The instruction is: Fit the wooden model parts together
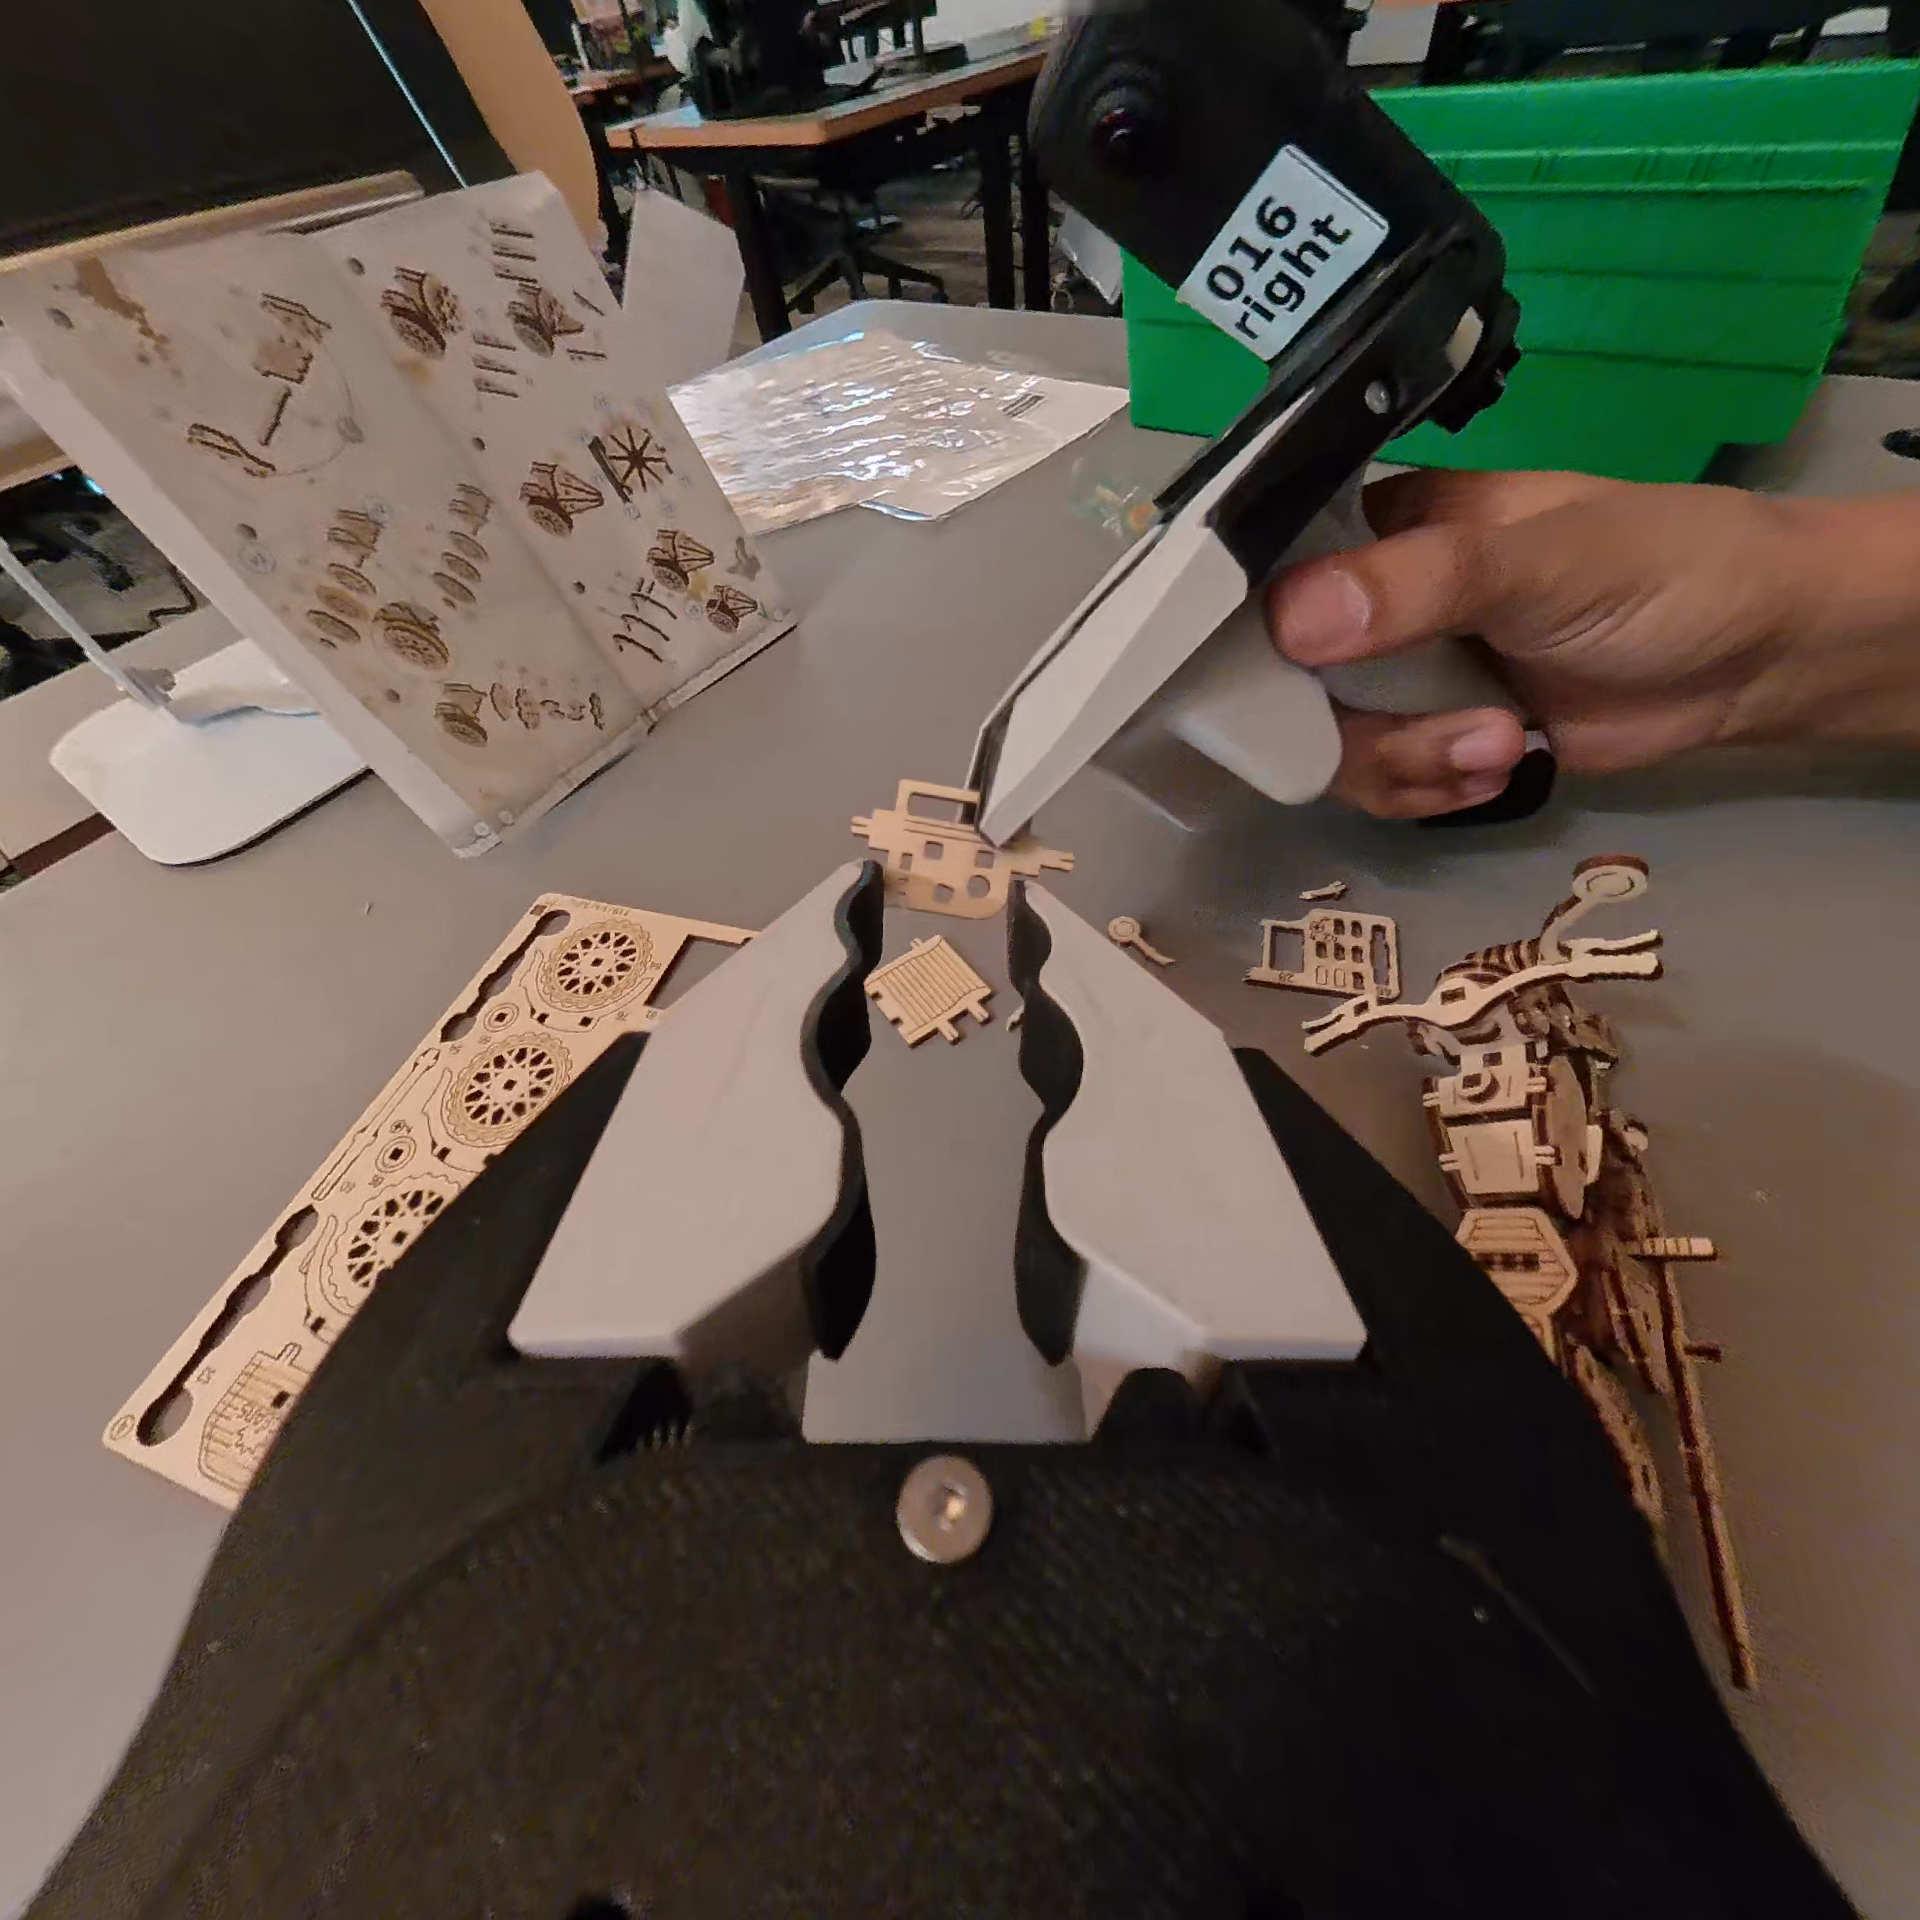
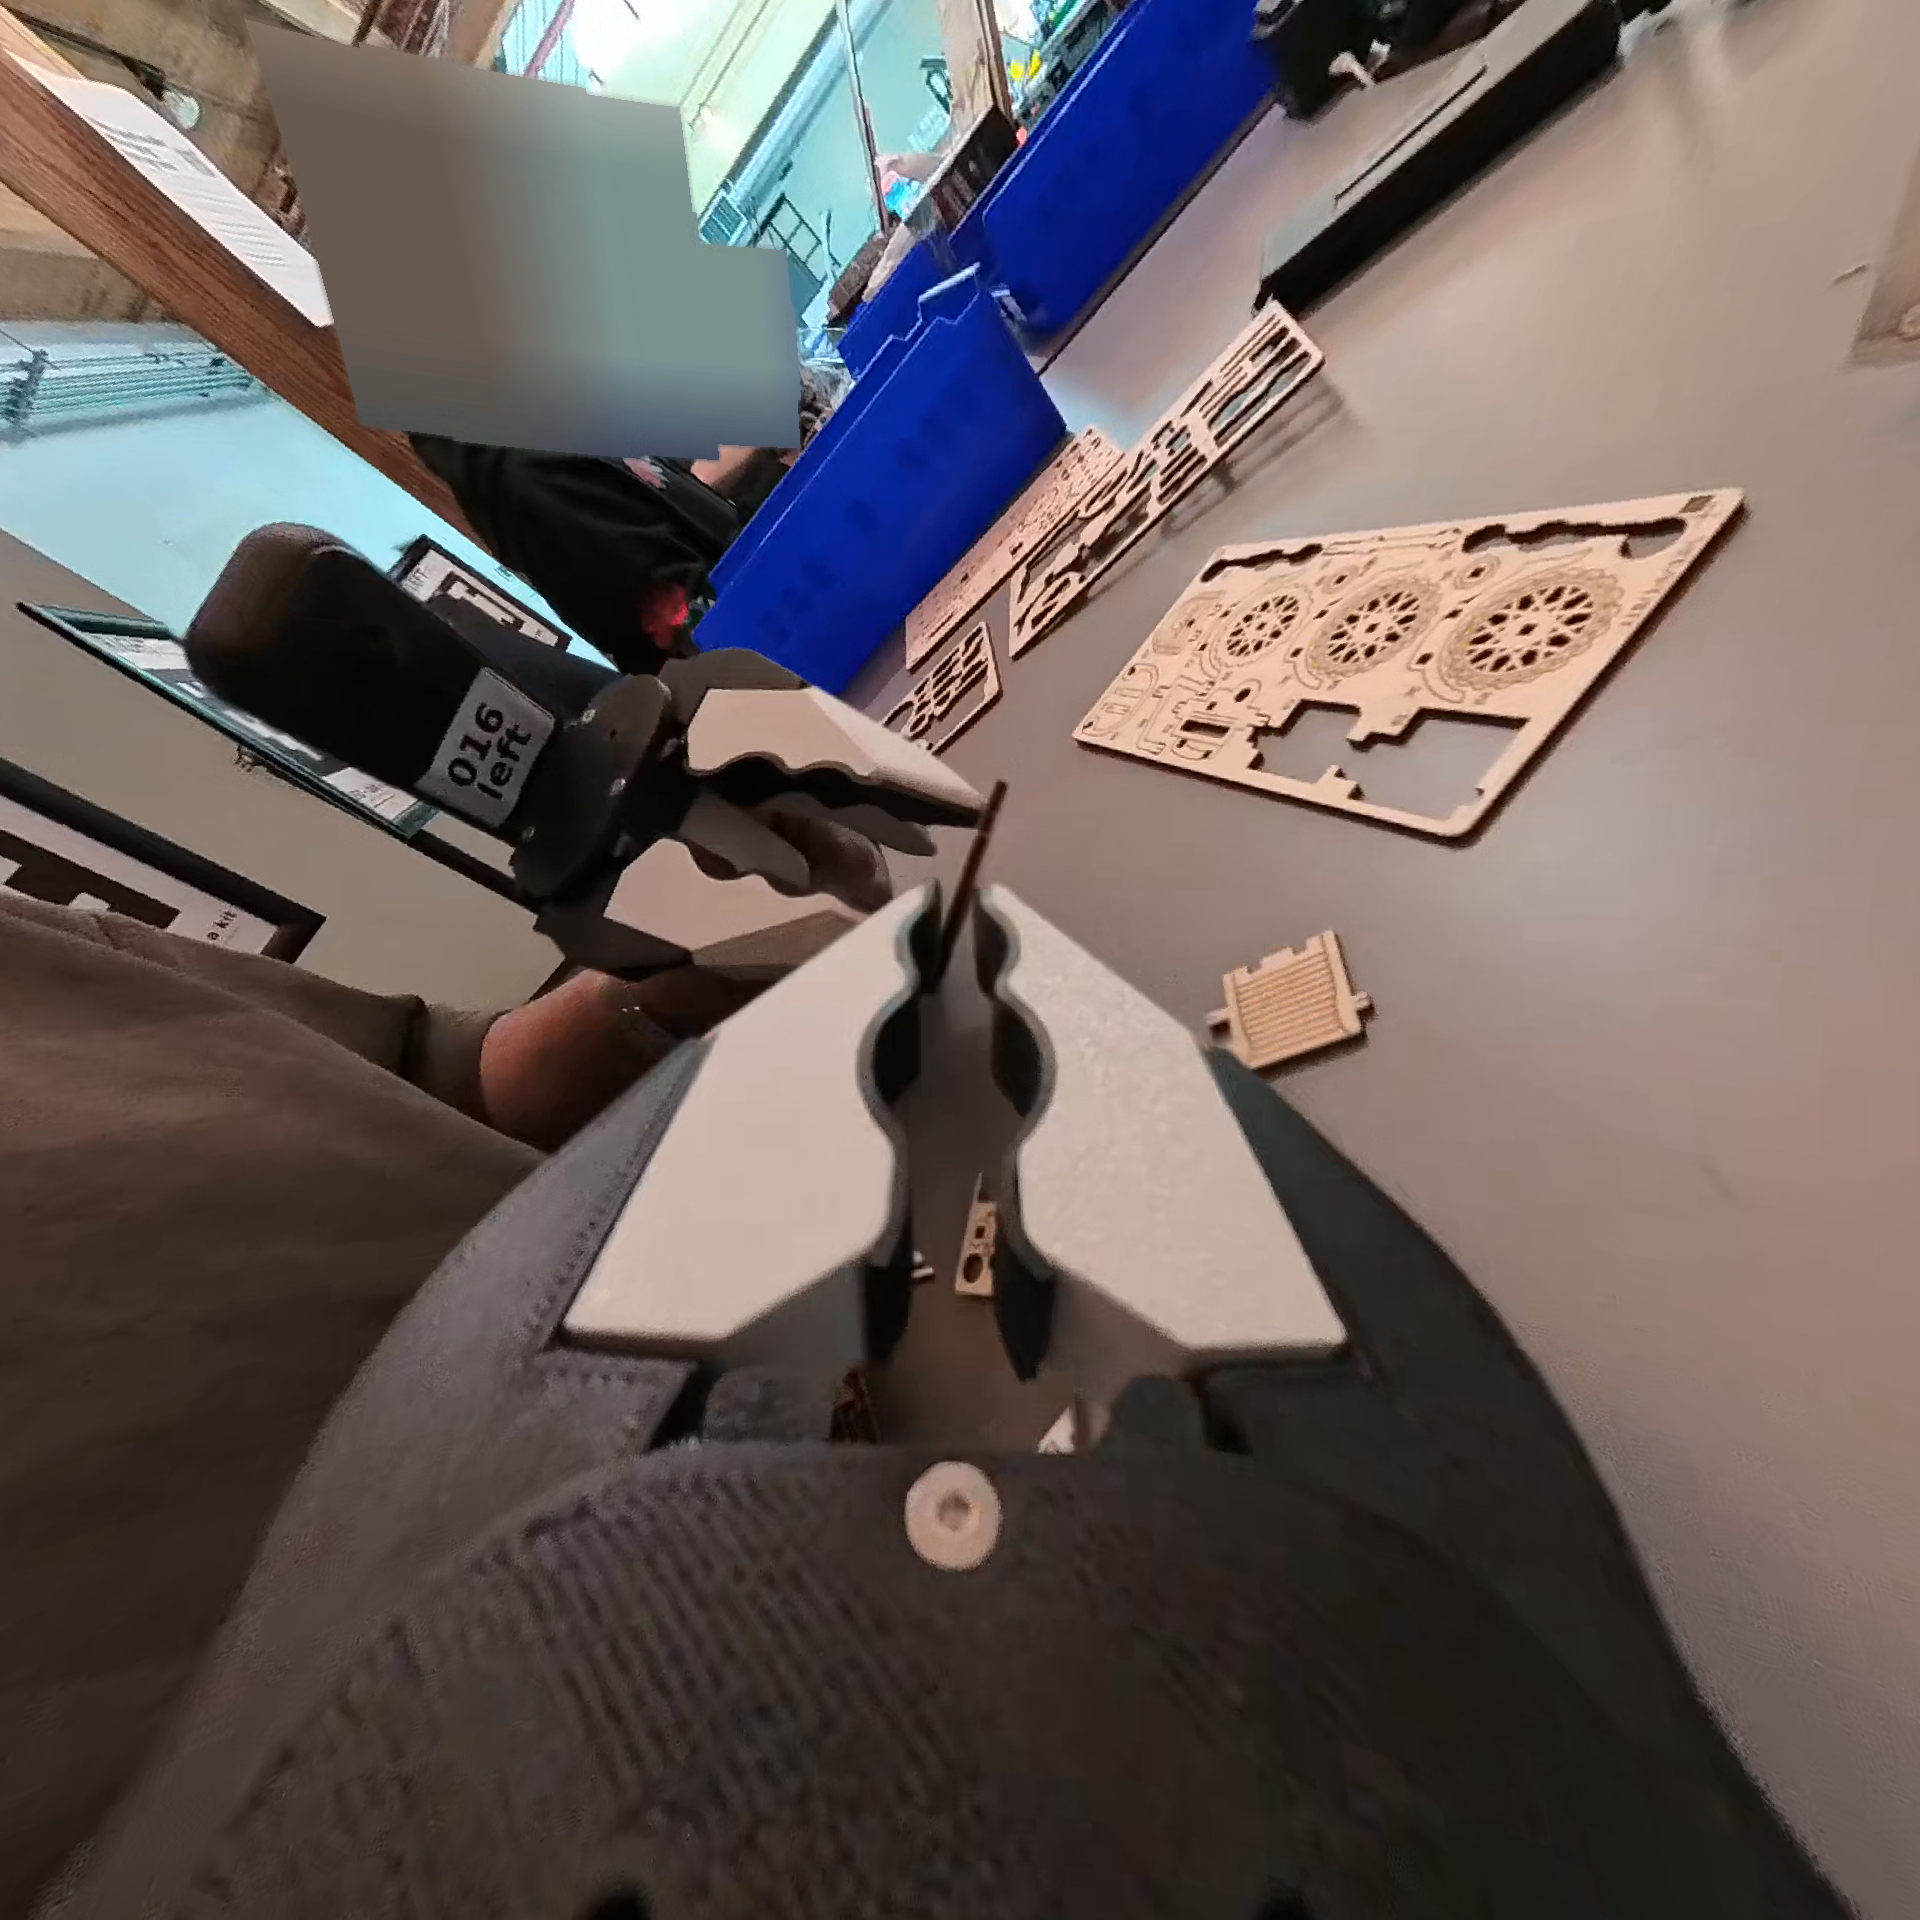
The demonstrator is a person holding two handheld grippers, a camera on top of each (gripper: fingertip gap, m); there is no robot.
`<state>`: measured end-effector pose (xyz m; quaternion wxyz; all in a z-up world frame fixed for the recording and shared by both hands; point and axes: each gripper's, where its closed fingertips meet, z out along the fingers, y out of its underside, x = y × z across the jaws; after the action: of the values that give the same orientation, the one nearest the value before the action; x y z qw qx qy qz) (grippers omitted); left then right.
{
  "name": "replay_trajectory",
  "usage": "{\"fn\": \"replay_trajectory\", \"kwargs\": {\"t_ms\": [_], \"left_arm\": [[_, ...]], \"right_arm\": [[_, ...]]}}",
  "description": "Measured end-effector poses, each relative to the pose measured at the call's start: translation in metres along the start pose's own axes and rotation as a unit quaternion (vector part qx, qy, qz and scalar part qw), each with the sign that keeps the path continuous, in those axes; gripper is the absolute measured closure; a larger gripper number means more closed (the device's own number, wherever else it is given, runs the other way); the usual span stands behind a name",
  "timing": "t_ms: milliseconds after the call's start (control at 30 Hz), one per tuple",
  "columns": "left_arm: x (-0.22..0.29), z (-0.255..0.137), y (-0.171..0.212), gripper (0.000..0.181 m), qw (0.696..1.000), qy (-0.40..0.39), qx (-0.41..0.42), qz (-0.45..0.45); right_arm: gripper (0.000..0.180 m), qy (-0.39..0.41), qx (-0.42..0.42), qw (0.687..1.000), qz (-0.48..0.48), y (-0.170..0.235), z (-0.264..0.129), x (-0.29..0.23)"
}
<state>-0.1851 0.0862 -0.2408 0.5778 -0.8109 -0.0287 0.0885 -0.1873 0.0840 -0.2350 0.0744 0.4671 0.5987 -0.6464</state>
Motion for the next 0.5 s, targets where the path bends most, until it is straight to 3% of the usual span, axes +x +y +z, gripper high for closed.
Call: {"fn": "replay_trajectory", "kwargs": {"t_ms": [233, 367, 500], "left_arm": [[0.000, 0.001, 0.002, 0.154, 0.999, 0.017, 0.010, -0.037], [-0.001, -0.001, -0.006, 0.147, 0.992, 0.042, 0.035, -0.112], [-0.011, -0.001, -0.006, 0.143, 0.998, -0.030, 0.027, -0.045]], "right_arm": [[0.177, -0.001, 0.013, 1.000, -0.004, -0.004, -0.008, 0.003], [0.177, 0.052, 0.003, 0.997, -0.049, -0.004, -0.015, 0.016], [0.177, 0.072, 0.011, 0.997, -0.019, -0.008, -0.015, 0.020]]}}
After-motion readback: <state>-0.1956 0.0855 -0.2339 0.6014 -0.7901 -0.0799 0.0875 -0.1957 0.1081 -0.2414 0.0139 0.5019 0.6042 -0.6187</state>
